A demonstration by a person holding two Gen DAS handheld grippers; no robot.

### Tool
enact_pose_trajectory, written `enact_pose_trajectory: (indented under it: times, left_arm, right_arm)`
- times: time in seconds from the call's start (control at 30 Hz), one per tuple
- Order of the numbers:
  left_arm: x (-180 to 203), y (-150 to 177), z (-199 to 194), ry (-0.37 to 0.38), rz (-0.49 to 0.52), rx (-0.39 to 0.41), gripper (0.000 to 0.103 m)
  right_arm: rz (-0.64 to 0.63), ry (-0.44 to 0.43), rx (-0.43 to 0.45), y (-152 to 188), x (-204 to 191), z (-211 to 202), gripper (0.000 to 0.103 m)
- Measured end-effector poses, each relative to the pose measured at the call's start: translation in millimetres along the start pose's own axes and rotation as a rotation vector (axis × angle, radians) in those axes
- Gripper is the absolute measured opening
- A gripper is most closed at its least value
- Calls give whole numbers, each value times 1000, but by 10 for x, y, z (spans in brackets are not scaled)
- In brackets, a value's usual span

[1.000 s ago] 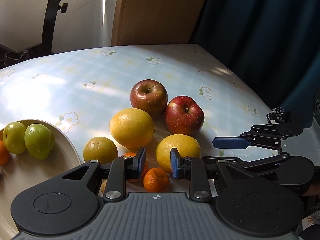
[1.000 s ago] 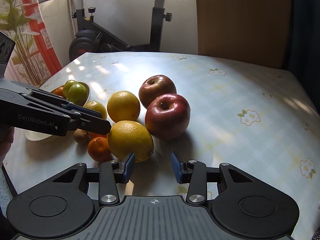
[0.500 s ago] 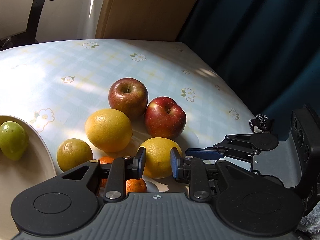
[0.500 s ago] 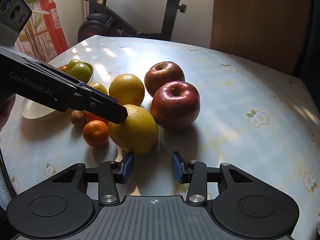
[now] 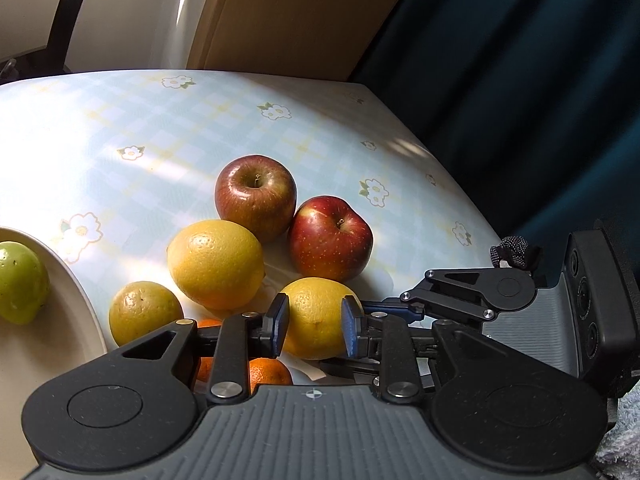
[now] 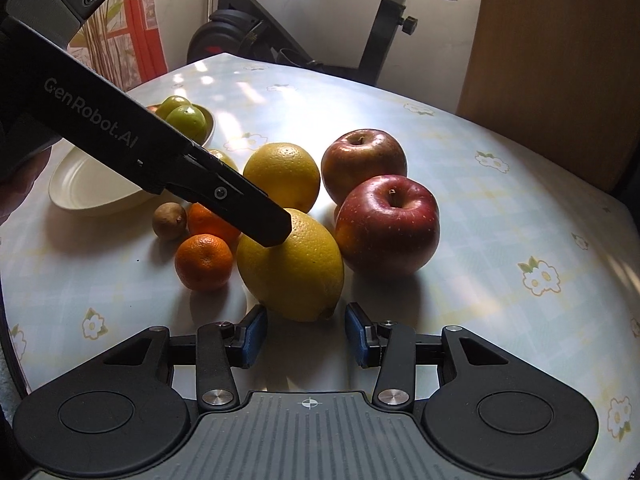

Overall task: Organize fruits
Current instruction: 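Close the left tool around a yellow lemon in the pile, then carry the lemon into the cream plate and open the left tool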

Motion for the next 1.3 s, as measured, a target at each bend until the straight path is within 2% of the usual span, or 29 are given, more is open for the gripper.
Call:
enact_pose_trajectory:
  times: [0.33,0.67,0.9,1.1,1.3]
  left_arm:
    - [27,-6,-9,1,9,0,30]
    - [114,-70,-185,19,29,49,30]
    - [72,-126,-481,-21,38,96,30]
    - [-178,-137,-823,-86,0,145,30]
    - [-701,-40,-1144,-155,-125,197,30]
  right_arm:
    - [32,-14,32,27,-7,-25,37]
    - [30,-2,72,-107,-22,-268,37]
    - [-14,-30,90,-419,-198,-264,37]
    - [-64,-107,102,-793,-482,-109,37]
    - [-138,-194,82,-1187,-922,224,37]
Point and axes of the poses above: each gripper's, at about its wrist camera, not at the fingertips, and z roughly the way its jaws point, x to its right, y to its underside, the point moved 4 cm from there along z, roughly the way its jaws point, and after that the axes turned 1 degree about -y, right-handed, at the moved point
